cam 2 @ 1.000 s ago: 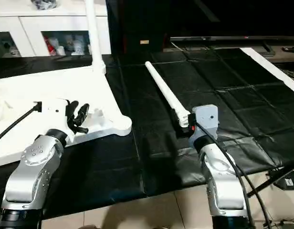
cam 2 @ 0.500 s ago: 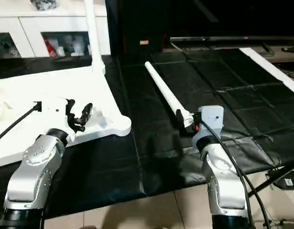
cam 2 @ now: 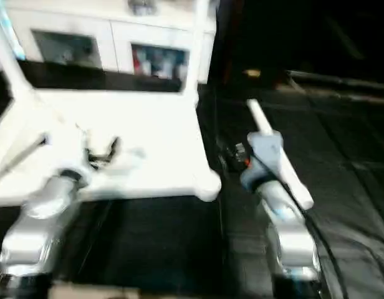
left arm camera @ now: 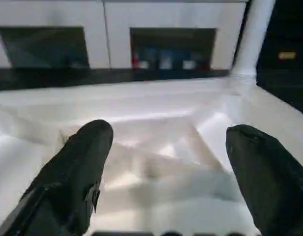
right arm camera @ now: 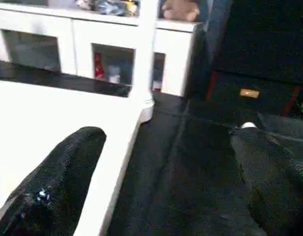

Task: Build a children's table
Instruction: Move to table, then pick table leg

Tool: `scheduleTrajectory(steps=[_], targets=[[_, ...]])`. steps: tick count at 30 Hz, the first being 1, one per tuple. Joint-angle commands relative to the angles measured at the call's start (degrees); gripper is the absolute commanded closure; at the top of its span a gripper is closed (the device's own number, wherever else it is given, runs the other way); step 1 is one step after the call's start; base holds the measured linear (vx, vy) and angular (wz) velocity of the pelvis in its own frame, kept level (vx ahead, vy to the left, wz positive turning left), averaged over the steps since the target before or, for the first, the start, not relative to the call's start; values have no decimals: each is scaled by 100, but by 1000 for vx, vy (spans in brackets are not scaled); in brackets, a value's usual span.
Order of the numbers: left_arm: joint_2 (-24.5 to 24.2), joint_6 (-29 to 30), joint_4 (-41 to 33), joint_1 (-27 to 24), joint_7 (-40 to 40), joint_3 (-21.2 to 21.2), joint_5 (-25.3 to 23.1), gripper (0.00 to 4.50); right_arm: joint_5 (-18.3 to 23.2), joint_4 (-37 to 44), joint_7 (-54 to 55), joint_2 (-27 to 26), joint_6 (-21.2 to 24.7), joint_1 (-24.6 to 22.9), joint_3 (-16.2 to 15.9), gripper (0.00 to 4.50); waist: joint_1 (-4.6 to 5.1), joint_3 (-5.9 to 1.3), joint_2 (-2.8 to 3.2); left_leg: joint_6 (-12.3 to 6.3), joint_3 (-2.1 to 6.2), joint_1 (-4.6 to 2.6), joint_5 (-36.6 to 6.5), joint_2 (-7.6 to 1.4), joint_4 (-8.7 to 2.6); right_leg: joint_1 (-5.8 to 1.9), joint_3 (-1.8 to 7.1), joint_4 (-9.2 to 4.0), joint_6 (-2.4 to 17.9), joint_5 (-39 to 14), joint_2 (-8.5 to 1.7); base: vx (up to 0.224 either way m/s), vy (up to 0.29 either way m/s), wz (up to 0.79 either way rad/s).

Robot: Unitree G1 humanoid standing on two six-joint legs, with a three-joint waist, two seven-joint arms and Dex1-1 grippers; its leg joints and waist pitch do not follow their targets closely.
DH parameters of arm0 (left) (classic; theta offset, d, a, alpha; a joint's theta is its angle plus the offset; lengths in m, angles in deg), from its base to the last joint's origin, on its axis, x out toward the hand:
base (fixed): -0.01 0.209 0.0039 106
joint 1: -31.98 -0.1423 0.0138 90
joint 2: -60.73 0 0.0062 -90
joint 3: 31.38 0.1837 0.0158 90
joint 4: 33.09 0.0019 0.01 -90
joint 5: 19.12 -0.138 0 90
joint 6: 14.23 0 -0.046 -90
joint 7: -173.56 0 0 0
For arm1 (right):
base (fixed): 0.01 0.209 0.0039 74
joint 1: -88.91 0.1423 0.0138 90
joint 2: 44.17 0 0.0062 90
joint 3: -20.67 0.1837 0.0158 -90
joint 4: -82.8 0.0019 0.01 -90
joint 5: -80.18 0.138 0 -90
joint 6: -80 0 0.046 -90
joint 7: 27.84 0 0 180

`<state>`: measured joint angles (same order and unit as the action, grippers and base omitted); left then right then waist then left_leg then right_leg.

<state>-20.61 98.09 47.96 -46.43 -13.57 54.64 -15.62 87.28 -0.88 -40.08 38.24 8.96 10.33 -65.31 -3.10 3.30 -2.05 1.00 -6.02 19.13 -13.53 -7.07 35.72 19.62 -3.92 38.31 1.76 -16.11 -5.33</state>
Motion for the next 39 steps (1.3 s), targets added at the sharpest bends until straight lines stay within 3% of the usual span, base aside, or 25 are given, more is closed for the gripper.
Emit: scheduleTrajectory(steps=[1,2,3,4,5,6,8,9,10,12,13,15,16,17,19,21,22,25,29,31,32,39], targets=[[92,25,-76,39,-19,183,49,37,29,-34,-2,156,260,-51,145,0,-14,-424,-131,-1814,91,-18,2022,-259,-31,6,505,-425,38,2168,-463,106,-38,12],[90,35,-75,39,-25,187,50,37,31,-39,-37,198,325,-19,129,0,-142,-479,-203,-1379,-23,307,1760,-24,41,-294,724,-303,259,3995,-491,82,-51,13],[91,49,-74,39,-30,191,56,37,39,-64,-65,247,382,30,120,0,-158,-512,-186,-1086,15,398,1662,-93,7,-395,717,-183,273,4849,-520,82,-51,13],[78,67,-76,37,-52,205,59,37,12,-116,-93,315,418,127,117,0,-172,-552,-135,-625,3,371,1754,-130,-86,-398,571,-61,245,6038,-328,66,-71,9],[68,79,-77,36,-68,214,61,37,-8,-153,-111,362,441,195,115,0,-131,-545,-94,-299,4,325,1560,-150,-149,-392,479,-68,202,5970,-191,21,-60,-2],[28,116,-81,39,-130,244,67,37,-88,-272,-129,474,585,347,90,0,-126,-528,-63,-189,7,291,1402,-178,-180,-365,447,-113,199,5634,-170,21,-60,-2],[-40,133,-96,34,-250,298,77,37,-123,-380,-159,543,708,464,81,0,-80,-423,44,202,55,163,572,-361,-323,-257,403,-309,479,3119,-139,0,0,0],[-132,153,-120,25,-406,372,86,37,-169,-507,-178,615,838,596,68,0,-73,-399,63,272,54,127,328,-411,-355,-225,406,-358,607,2492,-154,0,0,0],[-386,221,-184,-1,-832,578,120,37,-273,-840,-131,746,1085,906,74,0,-64,-364,81,365,46,68,-94,-452,-407,-176,399,-421,846,1499,-163,0,0,0],[-477,254,-205,-9,-996,653,135,37,-285,-961,-89,791,1187,1021,86,0,-43,-306,96,480,3,42,-689,-489,-470,-133,403,-509,1003,332,-191,-80,4,4],[-551,315,-230,-23,-1187,707,215,37,-252,-1097,-71,828,1292,1144,120,0,-61,-298,96,499,-64,17,-926,-506,-483,-101,413,-555,1022,-38,-212,-94,4,7],[-1019,667,-334,-31,-2056,955,527,37,70,-2041,-388,1062,1634,1784,307,0,-72,-290,89,512,-122,23,-1170,-504,-510,-71,418,-589,1001,-549,-227,-83,-4,6],[-1233,707,-376,-14,-2369,1072,568,37,55,-2456,-440,1182,1763,2028,318,0,-57,-280,68,558,-125,47,-1335,-498,-530,-54,405,-607,951,-953,-228,-78,-3,-4],[-1409,752,-414,11,-2590,1163,611,37,-92,-2818,-434,1313,1763,2223,247,0,-77,-296,71,608,-155,46,-1299,-506,-517,-33,403,-615,903,-1017,-227,-73,-3,-3],[-1666,771,-480,42,-2887,1300,626,37,-195,-3262,-465,1447,1795,2463,217,0,-99,-280,48,596,-202,38,-1193,-509,-508,10,419,-639,896,-952,-216,-63,-8,0],[-1866,812,-576,51,-3144,1369,678,37,-192,-3557,-555,1542,1918,2614,229,0,-137,-307,9,557,-228,96,-960,-509,-513,-33,415,-624,887,-909,-238,0,0,0],[-1944,835,-630,57,-3259,1380,732,37,-240,-3715,-550,1602,1976,2681,220,0,-166,-313,37,541,-238,73,-977,-507,-512,3,411,-626,888,-892,-229,0,0,0],[-2103,950,-789,63,-3518,1376,915,37,-312,-4122,-492,1758,2111,2823,281,0,-199,-345,4,546,-256,99,-656,-512,-500,-20,403,-578,986,-469,-219,0,0,0],[-2246,1031,-877,95,-3741,1424,1025,37,-168,-4832,-497,1956,2220,2993,396,0,-226,-412,33,440,-287,150,-88,-490,-444,-56,394,-473,1150,534,-171,0,0,0],[-2246,1032,-870,104,-3746,1428,1026,37,-150,-4921,-553,1963,2212,3018,399,0,-232,-412,28,357,-300,167,56,-489,-434,-46,388,-462,1215,840,-158,0,0,0],[-2243,1041,-860,125,-3757,1436,1031,30,-123,-5082,-648,1976,2205,3061,409,29,-223,-412,20,325,-301,166,-9,-497,-435,-51,383,-460,1261,822,-164,0,0,0],[-2257,1168,-943,128,-3812,1474,1126,30,-145,-5750,-742,2053,2282,3104,460,83,-224,-371,-3,413,-334,147,-400,-528,-459,-28,387,-528,1223,64,-189,0,0,0]])
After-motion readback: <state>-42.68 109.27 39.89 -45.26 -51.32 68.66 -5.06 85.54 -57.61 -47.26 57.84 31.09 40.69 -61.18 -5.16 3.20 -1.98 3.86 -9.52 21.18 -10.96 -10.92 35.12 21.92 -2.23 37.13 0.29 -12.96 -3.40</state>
